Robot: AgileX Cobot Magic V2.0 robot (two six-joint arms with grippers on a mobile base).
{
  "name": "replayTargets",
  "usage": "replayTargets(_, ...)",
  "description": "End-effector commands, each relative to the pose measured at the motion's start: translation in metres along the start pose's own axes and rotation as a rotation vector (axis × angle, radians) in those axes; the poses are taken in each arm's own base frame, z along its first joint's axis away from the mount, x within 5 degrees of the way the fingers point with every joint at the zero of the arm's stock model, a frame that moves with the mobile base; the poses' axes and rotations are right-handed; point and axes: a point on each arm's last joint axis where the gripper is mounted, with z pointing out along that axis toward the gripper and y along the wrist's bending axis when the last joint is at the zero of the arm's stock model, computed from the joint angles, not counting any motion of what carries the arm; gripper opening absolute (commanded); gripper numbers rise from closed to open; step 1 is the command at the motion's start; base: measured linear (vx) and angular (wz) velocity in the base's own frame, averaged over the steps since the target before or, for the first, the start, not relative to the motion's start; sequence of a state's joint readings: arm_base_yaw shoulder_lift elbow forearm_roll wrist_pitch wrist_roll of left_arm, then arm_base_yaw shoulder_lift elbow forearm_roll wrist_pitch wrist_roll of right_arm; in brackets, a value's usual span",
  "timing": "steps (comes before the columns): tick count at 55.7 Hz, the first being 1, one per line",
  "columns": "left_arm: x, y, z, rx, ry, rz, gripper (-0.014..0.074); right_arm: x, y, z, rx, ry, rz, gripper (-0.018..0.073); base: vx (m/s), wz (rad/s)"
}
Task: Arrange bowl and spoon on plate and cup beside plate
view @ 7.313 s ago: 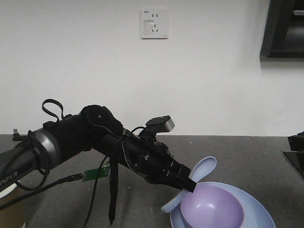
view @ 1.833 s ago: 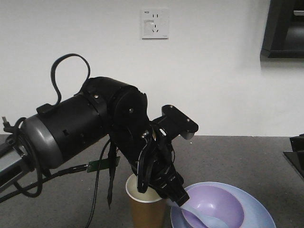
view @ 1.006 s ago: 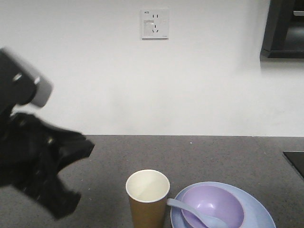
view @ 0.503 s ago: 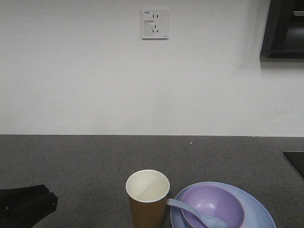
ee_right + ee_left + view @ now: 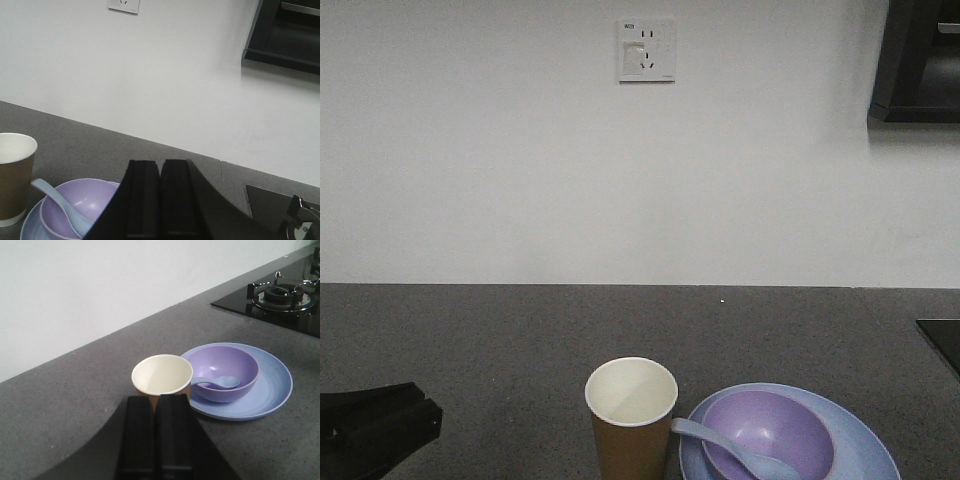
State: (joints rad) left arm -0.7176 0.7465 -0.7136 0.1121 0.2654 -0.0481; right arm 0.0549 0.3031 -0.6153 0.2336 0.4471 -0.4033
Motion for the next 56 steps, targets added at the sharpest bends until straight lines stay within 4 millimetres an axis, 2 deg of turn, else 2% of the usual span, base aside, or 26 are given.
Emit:
replayTargets(1, -0.02, 0.003, -0.006, -0.018, -0.158, 0.012, -0.0003, -0.014, -0.004, -0.001, 0.039, -0.095, -0.009, -0.0008, 0.0, 0.0)
replayTargets(5, -0.016, 0.012, -0.01, -0.074, -0.194, 0.004, -0.0003, -0.014, -0.004, -0.001, 0.039, -0.095, -0.009, -0.0008, 0.0, 0.0)
replayTargets(12, 0.014, 0.028, -0.027, -0.221, -0.242, -0.052, -0.0003, -0.014, -0.004, -0.001, 0.039, -0.095, -0.009, -0.0008, 0.0, 0.01)
replayTargets(19, 0.064, 0.035, -0.046, -0.362, -0.24, -0.103, -0.0003, -0.014, -0.004, -0.001, 0.039, -0.095, -0.009, -0.0008, 0.0, 0.0)
replayTargets(26, 0.113, 0.031, -0.065, -0.481, -0.25, -0.134, -0.0003, -0.014, -0.004, -0.001, 0.039, -0.095, -0.009, -0.0008, 0.0, 0.0)
replayTargets(36, 0.16, 0.022, -0.076, -0.559, -0.301, -0.122, -0.0003, -0.014, -0.004, -0.001, 0.039, -0.095, -0.009, -0.0008, 0.0, 0.0)
replayTargets(41, 0.169, 0.019, -0.079, -0.57, -0.284, -0.124, -0.0003, -0.014, -0.004, -0.001, 0.039, -0.095, -0.009, -0.0008, 0.0, 0.0)
replayTargets(56, 0.171, 0.02, -0.077, -0.569, -0.258, -0.132, -0.0003, -0.014, -0.004, -0.001, 0.039, -0.095, -0.009, -0.0008, 0.0, 0.0)
